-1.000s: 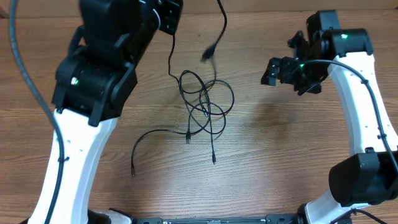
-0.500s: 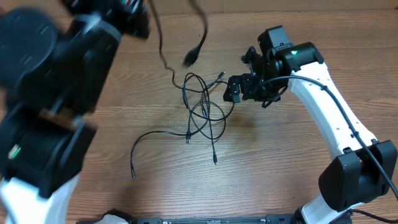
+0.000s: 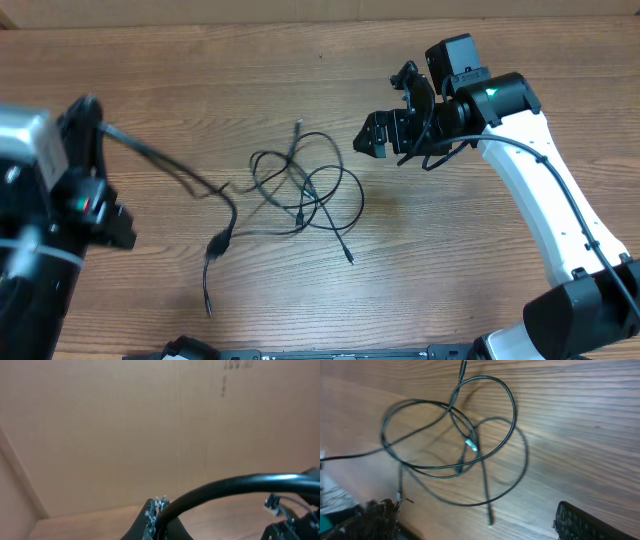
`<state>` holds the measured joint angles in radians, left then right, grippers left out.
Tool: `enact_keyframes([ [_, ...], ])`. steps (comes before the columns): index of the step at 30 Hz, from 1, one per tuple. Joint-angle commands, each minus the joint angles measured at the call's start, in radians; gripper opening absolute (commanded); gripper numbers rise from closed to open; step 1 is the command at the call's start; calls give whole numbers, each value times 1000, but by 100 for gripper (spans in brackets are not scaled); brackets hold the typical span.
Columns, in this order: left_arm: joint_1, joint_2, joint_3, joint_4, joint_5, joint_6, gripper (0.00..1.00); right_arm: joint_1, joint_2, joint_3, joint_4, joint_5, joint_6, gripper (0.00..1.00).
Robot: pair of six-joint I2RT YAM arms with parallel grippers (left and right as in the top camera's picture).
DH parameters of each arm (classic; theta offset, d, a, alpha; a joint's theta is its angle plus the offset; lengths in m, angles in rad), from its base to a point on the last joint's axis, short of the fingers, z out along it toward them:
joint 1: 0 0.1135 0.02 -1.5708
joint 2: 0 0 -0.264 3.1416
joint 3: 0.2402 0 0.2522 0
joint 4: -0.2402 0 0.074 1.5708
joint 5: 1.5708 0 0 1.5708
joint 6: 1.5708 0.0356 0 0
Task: Untangle cables
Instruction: 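Lower the right gripper onto the remaining cable loops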
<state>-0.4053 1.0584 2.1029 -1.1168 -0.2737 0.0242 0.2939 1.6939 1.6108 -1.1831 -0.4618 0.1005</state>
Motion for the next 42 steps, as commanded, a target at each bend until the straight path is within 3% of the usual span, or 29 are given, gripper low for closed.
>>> enact_keyframes([
  [1, 5, 8, 6, -47, -26, -18, 4, 60, -18, -2, 1, -63, 4, 100],
  [17, 12, 189, -19, -122, -214, -2, 4, 254, -18, -2, -166, 178, -1, 100],
  [23, 135, 277, -98, -111, -215, -8, 5, 284, -19, -2, -194, 208, -27, 100],
  [34, 447, 280, -301, -3, 95, -12, 4, 347, -19, -65, -210, 206, -82, 100],
  [42, 472, 281, -402, 68, 125, -1, 5, 396, -18, -265, -28, 154, 51, 100],
])
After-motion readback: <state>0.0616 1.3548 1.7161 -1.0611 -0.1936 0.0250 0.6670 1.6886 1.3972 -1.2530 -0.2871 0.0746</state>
